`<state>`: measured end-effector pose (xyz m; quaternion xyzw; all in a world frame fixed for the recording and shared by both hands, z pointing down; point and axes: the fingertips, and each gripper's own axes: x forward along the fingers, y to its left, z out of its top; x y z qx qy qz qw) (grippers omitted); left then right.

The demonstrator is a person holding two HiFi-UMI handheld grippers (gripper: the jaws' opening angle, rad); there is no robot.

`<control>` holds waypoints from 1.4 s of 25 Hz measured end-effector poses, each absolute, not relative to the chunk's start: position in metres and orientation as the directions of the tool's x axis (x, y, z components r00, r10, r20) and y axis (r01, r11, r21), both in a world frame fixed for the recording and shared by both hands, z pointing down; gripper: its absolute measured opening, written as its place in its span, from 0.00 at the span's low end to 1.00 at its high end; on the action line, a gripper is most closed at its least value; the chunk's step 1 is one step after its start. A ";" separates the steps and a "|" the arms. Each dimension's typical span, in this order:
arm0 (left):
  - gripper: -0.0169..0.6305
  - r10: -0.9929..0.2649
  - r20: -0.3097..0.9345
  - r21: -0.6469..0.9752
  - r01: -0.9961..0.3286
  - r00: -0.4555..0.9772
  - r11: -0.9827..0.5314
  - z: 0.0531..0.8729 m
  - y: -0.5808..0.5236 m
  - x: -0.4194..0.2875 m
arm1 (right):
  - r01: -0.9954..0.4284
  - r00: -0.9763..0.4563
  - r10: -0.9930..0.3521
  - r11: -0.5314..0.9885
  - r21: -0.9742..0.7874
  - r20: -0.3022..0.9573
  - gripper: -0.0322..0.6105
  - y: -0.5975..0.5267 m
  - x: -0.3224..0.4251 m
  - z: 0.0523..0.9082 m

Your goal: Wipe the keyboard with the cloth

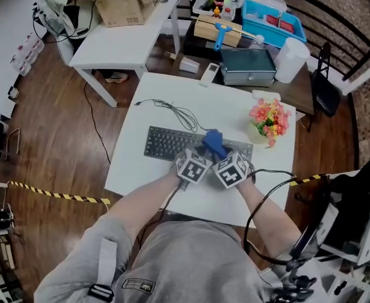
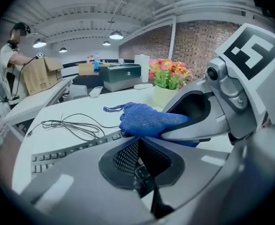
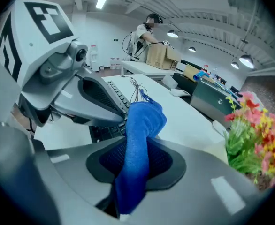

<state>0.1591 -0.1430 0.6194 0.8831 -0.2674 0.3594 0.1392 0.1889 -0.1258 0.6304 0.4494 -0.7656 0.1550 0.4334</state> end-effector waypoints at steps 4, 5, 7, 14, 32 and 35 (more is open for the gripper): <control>0.02 -0.426 0.707 0.028 -0.625 0.564 -0.780 0.615 -0.171 0.149 | -0.800 -0.236 -0.546 0.578 0.158 0.804 0.23 -0.155 0.181 0.633; 0.02 -0.433 0.709 0.023 -0.632 0.556 -0.774 0.615 -0.175 0.146 | -0.796 -0.239 -0.539 0.585 0.155 0.808 0.23 -0.159 0.178 0.635; 0.02 -0.437 0.717 0.019 -0.642 0.544 -0.767 0.617 -0.179 0.142 | -0.791 -0.243 -0.526 0.594 0.147 0.815 0.23 -0.161 0.174 0.638; 0.02 -0.400 0.737 0.032 -0.620 0.545 -0.784 0.632 -0.151 0.129 | -0.792 -0.265 -0.503 0.600 0.112 0.823 0.23 -0.129 0.158 0.642; 0.02 -0.367 0.736 0.066 -0.600 0.569 -0.797 0.644 -0.101 0.091 | -0.774 -0.273 -0.469 0.626 0.098 0.840 0.22 -0.071 0.117 0.652; 0.02 -0.397 0.723 0.053 -0.619 0.565 -0.784 0.635 -0.122 0.087 | -0.762 -0.279 -0.490 0.637 0.120 0.826 0.22 -0.097 0.115 0.643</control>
